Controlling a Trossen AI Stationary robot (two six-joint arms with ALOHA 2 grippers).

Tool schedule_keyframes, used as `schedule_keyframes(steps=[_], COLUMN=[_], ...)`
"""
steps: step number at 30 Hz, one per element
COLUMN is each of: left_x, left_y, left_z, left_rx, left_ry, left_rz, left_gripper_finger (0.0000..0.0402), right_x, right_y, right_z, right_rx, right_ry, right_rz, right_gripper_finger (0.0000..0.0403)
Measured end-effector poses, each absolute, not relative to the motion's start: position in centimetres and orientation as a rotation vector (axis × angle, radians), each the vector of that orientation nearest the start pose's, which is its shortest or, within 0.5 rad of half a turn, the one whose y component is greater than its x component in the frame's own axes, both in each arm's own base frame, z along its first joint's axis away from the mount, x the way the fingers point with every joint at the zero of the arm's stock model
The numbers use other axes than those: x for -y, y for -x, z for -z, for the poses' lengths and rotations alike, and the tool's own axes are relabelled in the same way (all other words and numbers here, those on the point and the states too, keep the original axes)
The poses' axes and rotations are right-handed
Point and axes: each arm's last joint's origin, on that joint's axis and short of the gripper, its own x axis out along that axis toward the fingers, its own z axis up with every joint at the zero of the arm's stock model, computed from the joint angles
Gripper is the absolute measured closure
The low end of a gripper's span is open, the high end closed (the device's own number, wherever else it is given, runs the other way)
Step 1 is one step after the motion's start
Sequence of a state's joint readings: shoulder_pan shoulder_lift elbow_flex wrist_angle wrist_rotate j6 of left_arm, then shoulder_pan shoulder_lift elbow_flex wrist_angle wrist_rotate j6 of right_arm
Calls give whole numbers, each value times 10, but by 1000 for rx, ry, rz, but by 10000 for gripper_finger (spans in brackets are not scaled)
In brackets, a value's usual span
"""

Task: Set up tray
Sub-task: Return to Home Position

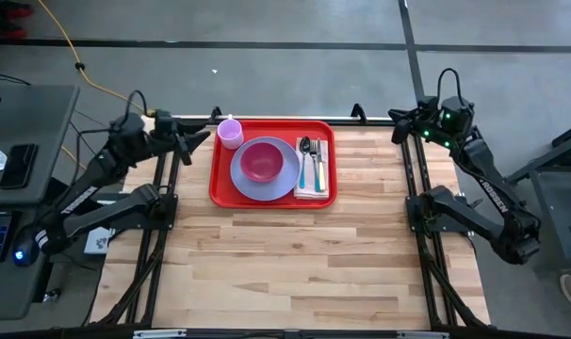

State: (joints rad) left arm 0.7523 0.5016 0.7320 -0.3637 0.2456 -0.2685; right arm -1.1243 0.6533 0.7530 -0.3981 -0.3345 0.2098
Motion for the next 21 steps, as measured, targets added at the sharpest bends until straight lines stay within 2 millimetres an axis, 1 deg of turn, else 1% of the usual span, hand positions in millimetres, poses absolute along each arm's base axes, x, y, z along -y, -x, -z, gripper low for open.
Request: schedule_keyframes(steps=[2, 8, 11, 14, 18, 21], left_x=[-73, -82, -82, -78, -68, -59], left_y=[-87, -97, -103, -109, -119, -123], left_z=[-320, -289, -270, -252, -237, -236], left_rx=[-53, -5, -9, -9, -21, -21], left_ry=[336, 344, 362, 398, 414, 409], left_rz=[-539, -533, -538, -550, -532, -512], left_gripper_finger=[190, 190, 190, 190, 190, 190], right_x=[122, 123, 121, 119, 117, 114], right_y=[-73, -85, -87, -86, -83, -80], right_z=[-316, -279, -264, -250, -244, -248], right_rx=[-120, -51, -13, -21, -22, 4], right_ry=[-415, -484, -490, -520, -513, -480], right_rz=[801, 757, 739, 742, 762, 780], right_gripper_finger=[377, 378, 374, 373, 373, 371])
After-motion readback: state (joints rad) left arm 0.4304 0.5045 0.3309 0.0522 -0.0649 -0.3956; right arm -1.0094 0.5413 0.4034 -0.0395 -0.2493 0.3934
